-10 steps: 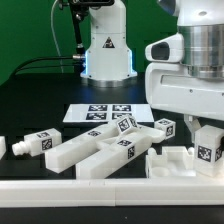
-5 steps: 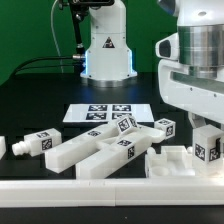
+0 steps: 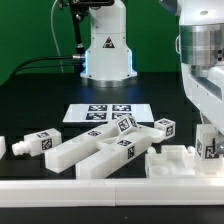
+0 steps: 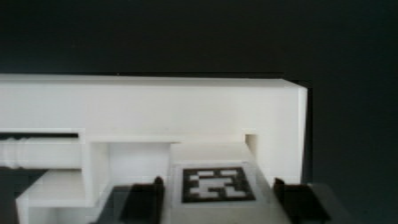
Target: Assemble chair
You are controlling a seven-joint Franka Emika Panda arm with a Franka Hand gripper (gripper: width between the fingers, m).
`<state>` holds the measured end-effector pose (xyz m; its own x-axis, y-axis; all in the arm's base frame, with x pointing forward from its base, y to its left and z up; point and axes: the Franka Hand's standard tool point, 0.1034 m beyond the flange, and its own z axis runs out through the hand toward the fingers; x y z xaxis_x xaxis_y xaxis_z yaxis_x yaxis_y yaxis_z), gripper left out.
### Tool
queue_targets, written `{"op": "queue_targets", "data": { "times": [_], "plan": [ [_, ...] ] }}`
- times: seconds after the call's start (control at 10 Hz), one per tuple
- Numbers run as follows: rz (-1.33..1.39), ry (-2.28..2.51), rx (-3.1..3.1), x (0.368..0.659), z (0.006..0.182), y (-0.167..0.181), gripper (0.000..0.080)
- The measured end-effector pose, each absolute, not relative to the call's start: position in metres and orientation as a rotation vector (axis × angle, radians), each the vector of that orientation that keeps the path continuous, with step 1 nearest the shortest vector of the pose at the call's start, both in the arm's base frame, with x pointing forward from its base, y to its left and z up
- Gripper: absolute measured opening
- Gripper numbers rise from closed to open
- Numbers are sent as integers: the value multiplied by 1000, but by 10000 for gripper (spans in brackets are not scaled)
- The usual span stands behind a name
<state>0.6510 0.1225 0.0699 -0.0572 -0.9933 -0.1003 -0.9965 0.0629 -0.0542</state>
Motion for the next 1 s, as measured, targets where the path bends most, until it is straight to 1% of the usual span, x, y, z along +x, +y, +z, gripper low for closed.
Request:
{"op": "queue_targets", "data": {
  "times": [0.1, 0.4, 0.5, 0.6, 0.7, 1.0],
  "plan": [
    [51, 2267, -2011, 651, 70, 123, 284],
    [50, 2251, -2028, 651, 70, 123, 285],
    [48, 2221, -2061, 651, 70, 123, 475],
    [42, 2196, -2083, 654, 71, 122, 609],
    [29, 2049, -2228, 654, 71, 122, 637],
    [-10, 1542, -2608, 653, 69, 120, 647]
  ]
}}
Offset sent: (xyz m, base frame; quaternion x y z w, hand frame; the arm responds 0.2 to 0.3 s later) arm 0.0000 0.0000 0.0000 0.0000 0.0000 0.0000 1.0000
